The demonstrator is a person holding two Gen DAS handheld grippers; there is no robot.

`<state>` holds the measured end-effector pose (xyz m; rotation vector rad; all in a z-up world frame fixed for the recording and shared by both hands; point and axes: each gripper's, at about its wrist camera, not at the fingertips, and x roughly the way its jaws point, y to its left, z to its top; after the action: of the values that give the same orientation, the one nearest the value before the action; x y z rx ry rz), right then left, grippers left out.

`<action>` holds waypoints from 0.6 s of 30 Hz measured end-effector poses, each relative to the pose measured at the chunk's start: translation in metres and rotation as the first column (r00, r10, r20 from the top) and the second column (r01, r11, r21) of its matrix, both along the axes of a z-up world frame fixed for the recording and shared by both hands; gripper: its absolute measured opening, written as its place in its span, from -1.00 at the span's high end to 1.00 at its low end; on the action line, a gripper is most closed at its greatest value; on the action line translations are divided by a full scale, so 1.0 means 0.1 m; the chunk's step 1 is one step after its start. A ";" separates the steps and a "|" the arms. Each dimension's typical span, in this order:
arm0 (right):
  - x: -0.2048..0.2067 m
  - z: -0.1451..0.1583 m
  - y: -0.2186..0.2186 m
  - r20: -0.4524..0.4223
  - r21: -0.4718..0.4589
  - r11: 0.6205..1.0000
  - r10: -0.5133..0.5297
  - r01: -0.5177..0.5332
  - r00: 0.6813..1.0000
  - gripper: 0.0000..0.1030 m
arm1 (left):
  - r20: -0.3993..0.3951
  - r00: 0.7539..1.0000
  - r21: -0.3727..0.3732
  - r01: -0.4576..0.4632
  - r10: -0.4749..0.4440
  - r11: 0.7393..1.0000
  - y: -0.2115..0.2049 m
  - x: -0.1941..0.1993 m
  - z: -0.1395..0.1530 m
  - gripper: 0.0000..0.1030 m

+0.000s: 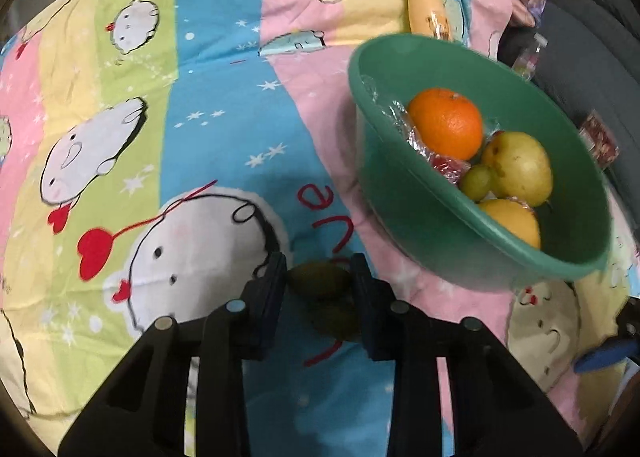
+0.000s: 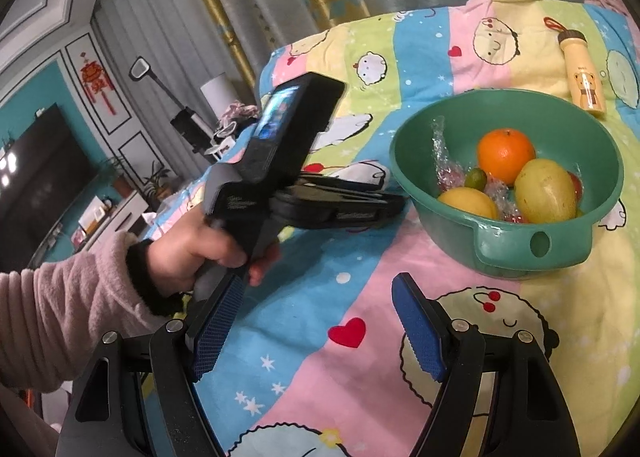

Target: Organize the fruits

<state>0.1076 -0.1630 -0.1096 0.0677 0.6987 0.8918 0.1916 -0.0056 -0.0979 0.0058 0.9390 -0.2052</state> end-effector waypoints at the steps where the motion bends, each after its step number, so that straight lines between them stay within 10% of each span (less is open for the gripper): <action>1: 0.01 -0.01 0.00 -0.006 -0.001 1.000 -0.004 0.004 1.000 -0.51 | 0.009 1.000 -0.020 -0.011 0.011 1.000 0.06 -0.05 0.04 0.37; 18: 0.11 -0.12 0.51 0.040 -0.152 0.988 -0.003 0.009 0.999 -0.49 | 0.063 0.983 -0.251 -0.153 0.173 0.956 0.58 -0.89 0.40 0.37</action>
<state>0.1184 -0.1122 -0.1212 -0.0838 0.7268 0.8296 0.1024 0.0526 -0.0577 -0.2887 0.8207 -0.1653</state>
